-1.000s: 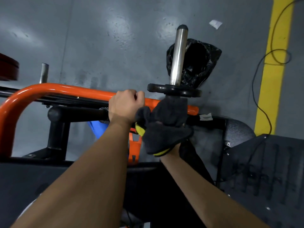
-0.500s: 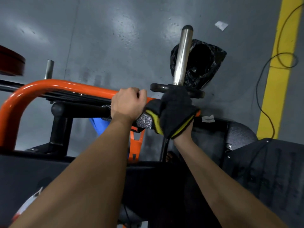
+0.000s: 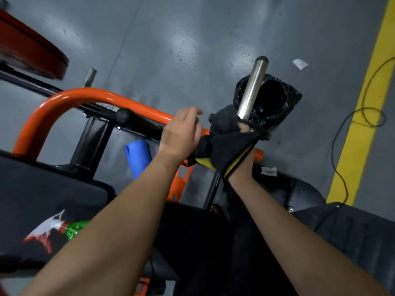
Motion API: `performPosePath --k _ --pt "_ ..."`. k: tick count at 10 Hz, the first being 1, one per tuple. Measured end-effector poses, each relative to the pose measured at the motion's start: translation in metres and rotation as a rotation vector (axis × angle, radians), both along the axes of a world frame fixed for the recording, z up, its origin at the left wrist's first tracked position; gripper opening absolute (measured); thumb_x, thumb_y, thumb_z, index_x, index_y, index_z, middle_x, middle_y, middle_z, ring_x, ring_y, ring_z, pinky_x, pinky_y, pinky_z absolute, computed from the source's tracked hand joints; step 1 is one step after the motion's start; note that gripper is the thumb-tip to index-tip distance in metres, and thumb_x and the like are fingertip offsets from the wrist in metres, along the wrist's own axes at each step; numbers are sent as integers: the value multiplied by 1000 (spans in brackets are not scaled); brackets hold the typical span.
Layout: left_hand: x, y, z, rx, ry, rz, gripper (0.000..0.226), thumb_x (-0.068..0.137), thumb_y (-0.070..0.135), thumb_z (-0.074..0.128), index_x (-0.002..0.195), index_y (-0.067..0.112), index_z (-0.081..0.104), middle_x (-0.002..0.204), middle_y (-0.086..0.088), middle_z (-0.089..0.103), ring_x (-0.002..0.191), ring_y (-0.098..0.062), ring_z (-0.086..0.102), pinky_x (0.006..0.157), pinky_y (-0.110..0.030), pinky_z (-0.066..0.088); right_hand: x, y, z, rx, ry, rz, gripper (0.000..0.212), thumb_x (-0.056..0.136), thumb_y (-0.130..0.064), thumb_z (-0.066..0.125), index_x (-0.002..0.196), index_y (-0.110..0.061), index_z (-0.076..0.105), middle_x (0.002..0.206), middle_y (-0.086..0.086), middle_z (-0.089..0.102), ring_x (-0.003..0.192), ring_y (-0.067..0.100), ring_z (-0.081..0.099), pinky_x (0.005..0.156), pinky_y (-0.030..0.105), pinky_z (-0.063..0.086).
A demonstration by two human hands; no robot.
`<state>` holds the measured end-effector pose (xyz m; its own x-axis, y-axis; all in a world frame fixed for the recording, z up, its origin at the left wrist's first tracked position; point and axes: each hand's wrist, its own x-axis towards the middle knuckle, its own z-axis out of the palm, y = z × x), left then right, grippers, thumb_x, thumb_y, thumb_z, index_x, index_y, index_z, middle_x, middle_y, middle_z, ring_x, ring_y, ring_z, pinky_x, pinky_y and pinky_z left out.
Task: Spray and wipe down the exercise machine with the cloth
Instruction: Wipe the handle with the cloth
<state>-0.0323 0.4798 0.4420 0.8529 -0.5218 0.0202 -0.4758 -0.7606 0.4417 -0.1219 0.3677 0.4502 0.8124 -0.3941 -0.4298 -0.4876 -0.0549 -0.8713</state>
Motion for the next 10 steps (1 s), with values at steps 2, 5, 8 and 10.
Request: performPosePath --k 2,5,8,10 --pt "-38 101 53 108 -213 -107 18 88 23 52 81 12 63 80 -9 61 80 -31 61 58 -41 44 10 48 -10 -1108 -206 449 65 88 -35 58 142 0 47 137 32 50 128 47 47 116 57 31" --pt "10 140 140 -382 111 538 29 91 38 40 85 26 67 74 1 68 77 -24 65 75 -50 53 126 59 28 -784 372 1018 90 43 -79 85 110 -20 68 108 7 71 101 30 68 85 36 53" --pt "43 55 125 34 296 458 34 101 41 46 94 17 70 103 -12 71 104 -33 64 77 -36 40 111 41 -1 -722 229 854 90 47 -91 73 102 -21 65 100 7 70 100 31 66 88 42 54" --pt "42 48 128 132 320 560 42 105 39 38 100 15 72 105 -17 72 104 -42 64 84 -42 48 45 69 1 -1275 -146 544 61 69 -59 83 100 -11 62 105 17 60 93 36 56 78 45 41"
